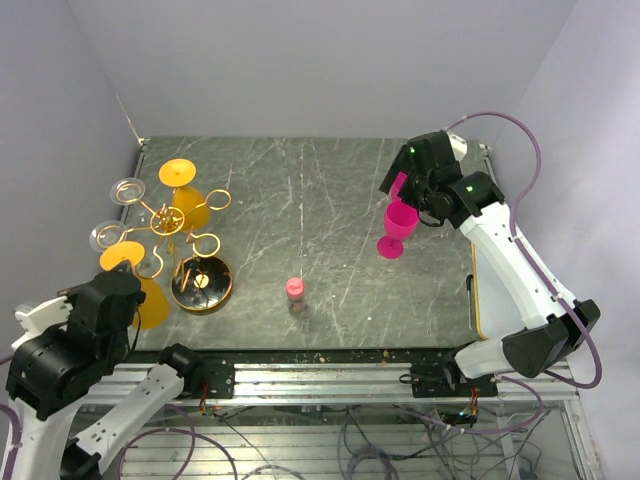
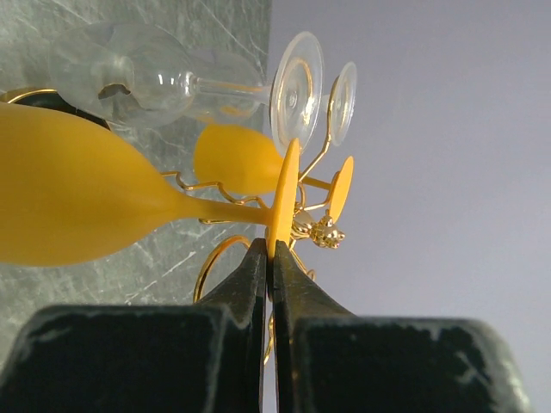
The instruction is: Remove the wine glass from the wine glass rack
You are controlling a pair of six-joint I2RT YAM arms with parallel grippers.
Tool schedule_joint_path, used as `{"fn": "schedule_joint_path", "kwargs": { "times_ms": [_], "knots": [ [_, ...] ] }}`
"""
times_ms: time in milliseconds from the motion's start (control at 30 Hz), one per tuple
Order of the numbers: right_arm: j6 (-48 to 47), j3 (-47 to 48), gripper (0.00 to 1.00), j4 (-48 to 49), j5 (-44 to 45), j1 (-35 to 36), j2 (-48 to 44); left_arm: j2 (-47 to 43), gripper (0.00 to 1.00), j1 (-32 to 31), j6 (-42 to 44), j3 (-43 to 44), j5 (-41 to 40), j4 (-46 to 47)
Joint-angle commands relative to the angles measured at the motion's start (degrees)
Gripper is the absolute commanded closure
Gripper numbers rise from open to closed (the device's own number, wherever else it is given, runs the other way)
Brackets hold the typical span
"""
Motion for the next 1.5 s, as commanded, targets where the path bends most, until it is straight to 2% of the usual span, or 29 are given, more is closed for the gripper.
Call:
{"fn": "schedule_joint_path", "kwargs": {
  "times_ms": [0, 167, 300, 367, 600, 800, 1000, 1133, 1267, 1367, 1467],
  "knots": [
    [-0.2, 0.8, 0.0, -0.4, -0.4, 0.0, 0.0, -2.9, 0.93, -0.3, -25.3, 0.9, -0.9, -0.5],
    [-3.4, -0.2, 0.0, 1.2, -2.0, 0.0, -2.0, -6.2, 0.93, -0.3, -22.0, 2.7, 1.6, -0.5],
    [-12.0, -4.9, 0.0, 9.0, -8.9, 0.0, -7.0, -9.2, 0.93, -0.3, -12.5, 6.8, 4.0, 1.7],
    [-15.1, -8.1, 0.0, 12.8, -12.4, -0.1, -10.1, -11.1, 0.93, -0.3, -8.9, 8.2, 6.9, 3.2],
    [-18.3, -10.8, 0.0, 18.9, -26.3, -0.1, -15.7, -17.9, 0.93, -0.3, -6.6, 11.4, 18.9, 4.4],
    [-16.4, -10.8, 0.0, 21.1, -37.6, 0.0, -17.3, -16.4, 0.93, -0.3, -0.6, 14.6, 31.0, 6.9],
    [-11.7, -14.2, 0.0, 29.9, -51.7, 0.0, -21.3, -16.5, 0.93, -0.2, 7.4, 6.9, 44.3, 27.4],
    [-8.0, -15.2, 0.0, 35.5, -56.8, 0.0, -22.4, -13.7, 0.93, 0.0, 15.9, 3.7, 50.0, 45.2],
    [-3.7, -16.5, 0.0, 42.0, -60.9, 0.0, -22.4, -9.0, 0.93, 0.4, 20.5, 3.5, 54.4, 57.5],
    [3.6, -20.3, 0.0, 54.9, -63.8, 0.0, -22.7, -5.5, 0.93, 0.7, 24.4, 2.3, 57.6, 70.3],
    [13.4, -25.9, 0.0, 71.1, -65.7, 0.0, -22.8, -2.2, 0.93, 0.8, 30.6, -0.7, 60.4, 87.7]
  ]
}}
